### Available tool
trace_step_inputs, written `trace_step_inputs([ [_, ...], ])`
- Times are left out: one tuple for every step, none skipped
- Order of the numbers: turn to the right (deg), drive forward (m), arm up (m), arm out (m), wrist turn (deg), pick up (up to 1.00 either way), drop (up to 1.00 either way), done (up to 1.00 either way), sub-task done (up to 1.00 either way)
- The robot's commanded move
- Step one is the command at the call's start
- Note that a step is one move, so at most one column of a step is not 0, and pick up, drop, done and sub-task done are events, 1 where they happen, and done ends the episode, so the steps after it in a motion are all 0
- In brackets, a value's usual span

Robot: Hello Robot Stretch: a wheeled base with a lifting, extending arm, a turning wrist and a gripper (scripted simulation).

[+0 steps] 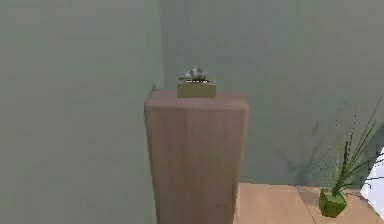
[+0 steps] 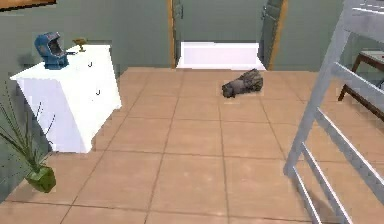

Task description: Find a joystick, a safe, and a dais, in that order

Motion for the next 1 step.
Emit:
trace_step_inputs([
  [0.0,0.0,0.0,0.0,0.0,0.0,0.0,1.0,0.0],
])
